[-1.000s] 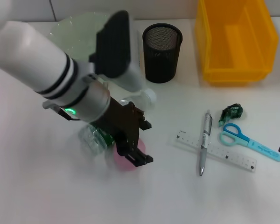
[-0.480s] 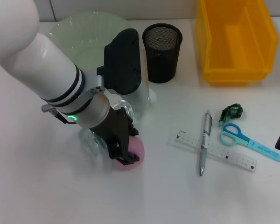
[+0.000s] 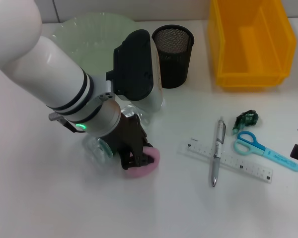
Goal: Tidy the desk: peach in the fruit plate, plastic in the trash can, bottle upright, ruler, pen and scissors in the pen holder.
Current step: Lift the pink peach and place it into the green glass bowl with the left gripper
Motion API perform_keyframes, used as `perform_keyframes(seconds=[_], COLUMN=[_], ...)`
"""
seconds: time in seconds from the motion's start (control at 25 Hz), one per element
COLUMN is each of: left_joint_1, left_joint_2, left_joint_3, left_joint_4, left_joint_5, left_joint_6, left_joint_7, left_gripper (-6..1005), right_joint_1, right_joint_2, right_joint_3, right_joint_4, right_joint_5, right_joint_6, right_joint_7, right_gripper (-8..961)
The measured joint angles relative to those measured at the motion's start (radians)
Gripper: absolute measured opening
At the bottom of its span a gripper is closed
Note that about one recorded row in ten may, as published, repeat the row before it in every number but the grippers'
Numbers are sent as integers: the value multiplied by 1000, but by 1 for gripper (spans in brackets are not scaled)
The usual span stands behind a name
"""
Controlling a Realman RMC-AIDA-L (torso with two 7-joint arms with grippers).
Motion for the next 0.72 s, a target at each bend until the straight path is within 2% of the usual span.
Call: perform_keyframes(seconds=[0.16, 0.36, 0.44, 0.48, 0.52, 0.72], left_joint_1=[0, 2, 20, 24, 30, 33], left_joint_2=[0, 0, 5, 6, 7, 7], left_joint_3=[0, -17, -118, -147, -213, -435], left_joint_4=[1, 4, 23, 25, 19, -69], left_joint_5=[-17, -84, -205, -228, -271, -362], left_joint_6=[0, 9, 24, 24, 23, -35], left_joint_7=[4, 22, 80, 93, 117, 164], left_gripper=[226, 156, 133, 122, 118, 99], right_joint_1=[-1, -4, -5, -6, -6, -8], right_joint_2=[1, 1, 1, 2, 3, 8], right_joint_3=[0, 0, -1, -2, -3, -6], right_joint_4=[0, 0, 0, 0, 0, 1], right_joint_5=[0, 0, 0, 0, 0, 0], right_joint_6=[0, 0, 0, 0, -1, -1], right_joint_7=[0, 0, 0, 0, 0, -3], right_gripper=[765, 760, 758, 757, 756, 752])
